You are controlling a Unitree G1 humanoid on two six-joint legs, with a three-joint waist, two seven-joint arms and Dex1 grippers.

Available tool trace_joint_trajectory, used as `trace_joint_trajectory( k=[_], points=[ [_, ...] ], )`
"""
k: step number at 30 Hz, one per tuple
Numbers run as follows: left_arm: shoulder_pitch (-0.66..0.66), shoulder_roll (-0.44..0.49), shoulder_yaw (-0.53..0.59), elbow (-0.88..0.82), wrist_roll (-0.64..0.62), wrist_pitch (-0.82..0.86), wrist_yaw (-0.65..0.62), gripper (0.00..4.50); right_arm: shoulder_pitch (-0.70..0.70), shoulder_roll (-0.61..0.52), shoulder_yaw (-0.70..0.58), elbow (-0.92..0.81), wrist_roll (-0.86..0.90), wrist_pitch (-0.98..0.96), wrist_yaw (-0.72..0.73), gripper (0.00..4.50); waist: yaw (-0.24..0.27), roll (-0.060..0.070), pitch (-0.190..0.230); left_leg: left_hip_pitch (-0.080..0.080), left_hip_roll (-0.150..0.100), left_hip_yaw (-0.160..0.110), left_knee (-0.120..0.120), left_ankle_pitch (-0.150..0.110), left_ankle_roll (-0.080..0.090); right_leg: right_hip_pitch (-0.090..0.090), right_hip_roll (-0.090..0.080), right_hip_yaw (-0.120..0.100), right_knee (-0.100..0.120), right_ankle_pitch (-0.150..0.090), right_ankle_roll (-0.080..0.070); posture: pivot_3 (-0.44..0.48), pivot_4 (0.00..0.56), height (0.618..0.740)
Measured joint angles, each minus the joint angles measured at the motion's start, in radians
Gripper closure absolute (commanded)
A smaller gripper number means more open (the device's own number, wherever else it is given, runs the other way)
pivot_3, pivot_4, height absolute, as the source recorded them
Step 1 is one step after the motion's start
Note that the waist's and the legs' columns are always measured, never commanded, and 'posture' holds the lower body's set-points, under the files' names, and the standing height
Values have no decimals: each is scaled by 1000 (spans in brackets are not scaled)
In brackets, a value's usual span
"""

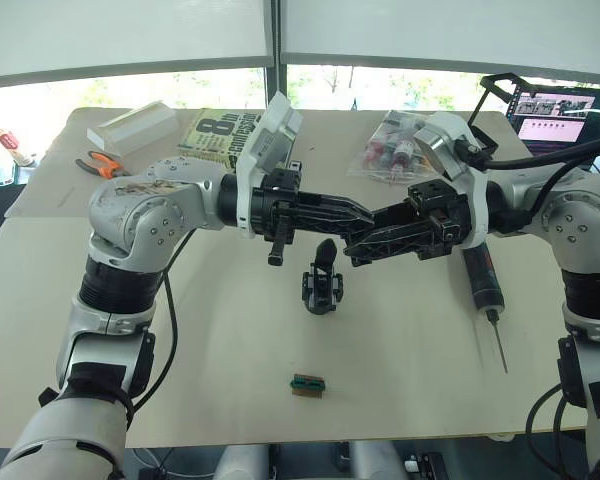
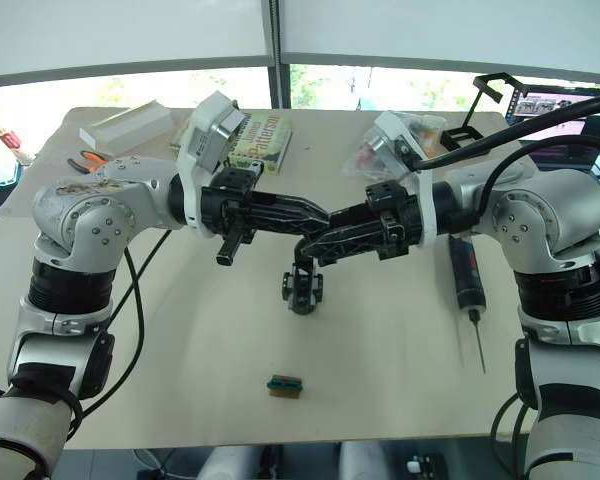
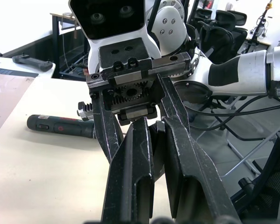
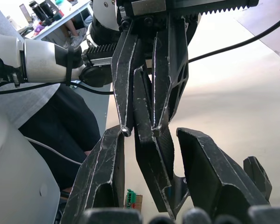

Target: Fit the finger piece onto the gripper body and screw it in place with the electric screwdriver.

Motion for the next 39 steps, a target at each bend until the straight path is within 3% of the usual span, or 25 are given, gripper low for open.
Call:
trace_joint_trajectory(
  k=[1, 2, 5, 12, 15, 18, 22, 28, 33, 39],
  points=[
    [4, 0, 0, -1, 1, 0, 0, 4500, 0, 0, 0, -2, 0, 0, 0, 2496, 0, 0, 0, 0, 0, 0, 0, 0, 0, 0, 0, 0, 0, 0, 0, 0, 150, 740],
    [7, 0, -1, -1, 4, 0, 0, 4500, 3, 0, 0, -5, -1, 0, 0, 3026, 0, 0, 0, 0, 0, 0, 0, 0, 0, 0, 0, 0, 0, 0, 0, 0, 150, 740],
    [7, -4, -1, 2, 9, 2, 4, 4500, 19, -2, -1, -14, -19, -23, -4, 3961, 1, 0, 0, 0, 0, 0, 0, 0, 0, 0, 0, 0, 0, 0, 0, 0, 150, 740],
    [7, -14, 1, 27, 16, 2, 19, 4500, 32, -2, 0, -32, -68, -87, -13, 4072, 0, 0, 0, 0, 0, 0, 0, 0, 0, 0, 0, 0, 0, 0, 0, 0, 150, 740],
    [6, -6, 1, 30, 34, -11, 16, 3149, 32, 9, 1, -33, -81, -114, -7, 4095, 0, 0, 0, 0, 0, 0, 0, 0, 0, 0, 0, 0, 0, 0, 0, 0, 150, 740],
    [28, 89, -1, 28, 87, -100, -60, 1760, 68, 58, 1, -44, -112, -232, 9, 4096, -9, 0, 0, 2, -1, 1, -2, 1, -1, 0, 1, 0, 0, 0, 0, 0, 150, 740],
    [154, 226, -21, 78, 224, -302, -203, 0, 165, 95, 0, -53, -161, -382, 31, 4097, -16, 0, 0, 2, -1, 1, -4, 2, -3, 0, 1, 0, 0, 0, 0, 0, 150, 740],
    [267, 222, -82, 251, 449, -699, -291, 0, 270, 142, 36, -59, -241, -569, 82, 4097, -3, 0, 0, 2, -3, 2, -2, 1, -2, 1, 0, 0, 0, 0, 0, 0, 150, 740],
    [316, 75, -159, 448, 589, -935, -277, 0, 293, 185, 62, -20, -287, -634, 84, 4103, 4, 0, 0, 1, -3, 3, 0, 1, -2, 1, 0, -1, 0, 0, 0, 0, 150, 740],
    [289, -83, -182, 610, 661, -1008, -206, 0, 300, 198, 66, -17, -297, -642, 68, 4104, 2, 0, 0, 1, -3, 2, 0, 1, -1, 1, 1, -1, 1, 0, 0, 0, 150, 740]
  ],
)
